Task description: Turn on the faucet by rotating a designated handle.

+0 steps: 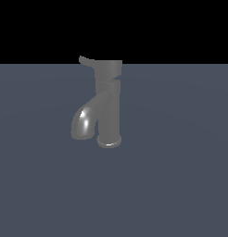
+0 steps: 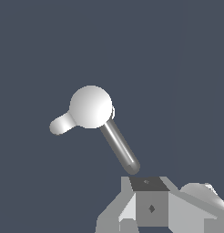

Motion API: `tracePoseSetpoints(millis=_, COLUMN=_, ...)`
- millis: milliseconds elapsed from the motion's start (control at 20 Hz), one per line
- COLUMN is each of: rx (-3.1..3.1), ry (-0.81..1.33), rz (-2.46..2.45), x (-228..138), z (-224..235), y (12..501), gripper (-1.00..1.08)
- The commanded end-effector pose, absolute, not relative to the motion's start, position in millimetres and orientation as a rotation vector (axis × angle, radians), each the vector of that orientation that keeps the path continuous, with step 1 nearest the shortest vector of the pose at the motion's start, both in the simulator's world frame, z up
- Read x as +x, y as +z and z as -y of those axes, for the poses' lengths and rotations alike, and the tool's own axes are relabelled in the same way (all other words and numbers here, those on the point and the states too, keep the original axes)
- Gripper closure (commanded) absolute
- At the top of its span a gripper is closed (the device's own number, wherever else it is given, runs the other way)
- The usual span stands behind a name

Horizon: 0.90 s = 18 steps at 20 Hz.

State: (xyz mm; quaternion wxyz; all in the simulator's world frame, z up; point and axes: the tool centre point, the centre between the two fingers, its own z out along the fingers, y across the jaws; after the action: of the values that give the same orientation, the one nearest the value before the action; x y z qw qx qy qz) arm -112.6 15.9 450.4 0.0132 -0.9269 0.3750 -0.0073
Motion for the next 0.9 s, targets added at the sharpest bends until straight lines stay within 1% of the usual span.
tracePoseSetpoints(millis=0, rx=-2.852, ry=-0.020, rz=-1.255, x=-102, z=-19, y=445, gripper=1.08)
tracePoseSetpoints(millis=850, rx=-2.554, ry=-0.005, rz=-1.800, x=-34, z=-39, y=395, gripper=1.08)
